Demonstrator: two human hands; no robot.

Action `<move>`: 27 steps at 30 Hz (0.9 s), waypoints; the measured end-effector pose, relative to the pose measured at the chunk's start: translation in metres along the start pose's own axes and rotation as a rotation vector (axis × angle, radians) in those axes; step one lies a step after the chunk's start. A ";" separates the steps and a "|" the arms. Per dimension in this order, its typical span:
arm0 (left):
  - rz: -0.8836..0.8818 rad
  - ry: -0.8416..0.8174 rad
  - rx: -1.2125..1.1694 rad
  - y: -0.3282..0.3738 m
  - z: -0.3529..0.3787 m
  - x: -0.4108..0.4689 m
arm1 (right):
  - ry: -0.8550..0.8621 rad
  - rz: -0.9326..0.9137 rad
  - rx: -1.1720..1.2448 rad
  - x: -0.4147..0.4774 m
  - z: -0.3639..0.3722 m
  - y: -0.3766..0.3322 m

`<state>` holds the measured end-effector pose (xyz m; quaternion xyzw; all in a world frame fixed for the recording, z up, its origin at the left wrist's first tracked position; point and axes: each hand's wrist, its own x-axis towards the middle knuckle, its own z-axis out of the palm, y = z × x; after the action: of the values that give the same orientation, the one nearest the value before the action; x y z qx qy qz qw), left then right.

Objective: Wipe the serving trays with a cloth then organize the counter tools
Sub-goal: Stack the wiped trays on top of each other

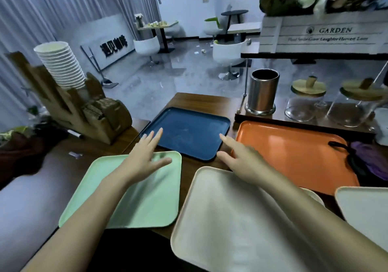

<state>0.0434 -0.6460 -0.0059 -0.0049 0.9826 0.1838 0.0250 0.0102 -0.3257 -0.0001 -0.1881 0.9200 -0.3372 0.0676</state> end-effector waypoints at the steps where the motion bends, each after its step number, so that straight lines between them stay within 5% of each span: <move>1: 0.011 -0.009 0.019 -0.008 -0.002 0.012 | -0.007 0.021 0.064 0.010 0.012 -0.009; 5: 0.093 -0.087 0.009 -0.030 -0.005 0.062 | 0.023 0.113 0.233 0.045 0.049 -0.032; 14: 0.283 -0.189 0.080 -0.063 0.007 0.114 | 0.084 0.202 -0.027 0.085 0.091 -0.060; 27: 0.158 -0.200 0.094 -0.112 -0.002 0.123 | 0.151 0.317 -0.226 0.084 0.111 -0.048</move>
<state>-0.0771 -0.7509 -0.0502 0.0920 0.9801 0.1383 0.1086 -0.0250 -0.4584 -0.0541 -0.0213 0.9725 -0.2303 0.0290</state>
